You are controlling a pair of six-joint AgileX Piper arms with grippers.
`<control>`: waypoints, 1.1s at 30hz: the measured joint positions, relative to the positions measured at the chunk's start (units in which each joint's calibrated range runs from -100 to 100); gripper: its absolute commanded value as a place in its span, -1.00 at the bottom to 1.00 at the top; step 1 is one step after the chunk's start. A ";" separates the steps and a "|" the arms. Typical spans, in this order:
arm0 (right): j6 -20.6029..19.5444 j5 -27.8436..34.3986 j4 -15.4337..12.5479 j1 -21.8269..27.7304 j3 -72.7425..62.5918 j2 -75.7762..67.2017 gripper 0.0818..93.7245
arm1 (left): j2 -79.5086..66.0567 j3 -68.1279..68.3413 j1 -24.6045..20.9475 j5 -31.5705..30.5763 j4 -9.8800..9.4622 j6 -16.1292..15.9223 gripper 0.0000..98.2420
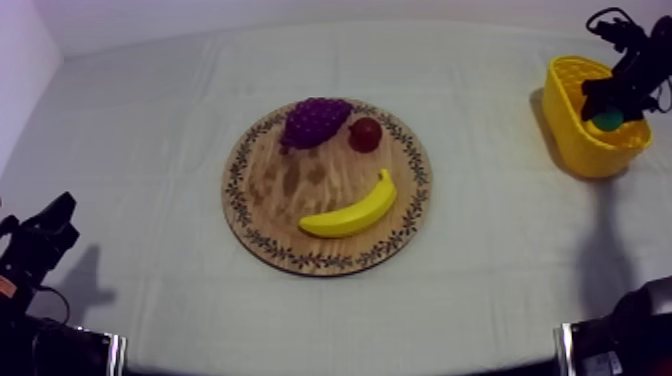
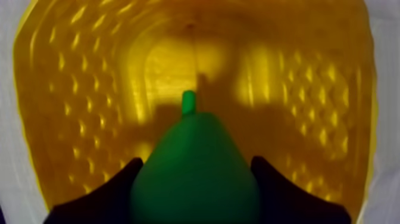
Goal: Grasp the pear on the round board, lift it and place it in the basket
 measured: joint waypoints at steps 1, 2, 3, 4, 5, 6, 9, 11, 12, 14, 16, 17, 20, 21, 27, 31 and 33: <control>0.05 0.00 0.00 -0.05 0.09 0.06 -0.18 | 0.00 0.00 0.00 0.00 0.00 0.00 -1.00; 0.09 0.10 0.00 -0.09 0.25 0.13 -0.17 | 0.00 0.00 0.00 0.00 0.00 0.00 -1.00; 0.13 0.10 0.00 -0.09 0.33 0.19 -0.17 | 0.00 0.00 0.00 0.00 0.00 0.00 -1.00; 0.15 0.00 0.00 -0.09 0.49 0.19 -0.17 | 0.00 0.00 0.00 0.00 0.00 0.00 -1.00; 0.15 0.00 0.00 -0.09 0.49 0.19 -0.16 | 0.00 0.00 0.00 0.00 0.00 0.00 -1.00; 0.15 -0.18 0.00 -0.13 0.56 0.19 -0.16 | 0.00 0.00 0.00 0.00 0.00 0.00 -1.00; -0.02 -0.64 0.00 -0.13 0.80 0.24 -0.07 | 0.00 0.00 0.00 0.00 0.00 0.00 -1.00; -0.27 -0.80 0.06 -0.13 0.87 0.24 0.01 | 0.00 0.00 0.00 0.00 0.00 0.00 -1.00; -0.34 -1.06 0.11 -0.13 0.94 0.24 0.05 | 0.00 0.00 0.00 0.00 0.00 0.00 -1.00; -0.49 -1.67 0.30 -0.13 1.01 0.30 0.12 | 0.00 0.00 0.00 0.00 0.00 0.00 -1.00; -0.64 -1.86 0.46 -0.13 1.10 0.30 0.18 | 0.00 0.00 0.00 0.00 0.00 0.00 -1.00; -0.71 -2.09 0.53 -0.13 1.09 0.30 0.21 | 0.00 0.00 0.00 0.00 0.00 0.00 -1.00; -0.71 -2.25 0.51 -0.13 1.21 0.30 0.26 | 0.00 0.00 0.00 0.00 0.00 0.00 -1.00; -0.71 -2.25 0.51 -0.13 1.21 0.30 0.27 | 0.00 0.00 0.00 0.00 0.00 0.00 -1.00; -0.74 -3.02 0.54 0.01 1.41 0.30 0.14 | 0.00 0.00 0.00 0.00 0.00 0.00 -1.00; -0.10 -4.10 0.25 0.12 2.02 -0.51 -0.15 | 0.00 0.00 0.00 0.00 0.00 0.00 -1.00; 0.52 -5.33 -0.42 0.12 2.52 -1.30 -0.27 | 0.00 0.00 0.00 0.00 0.00 0.00 -1.00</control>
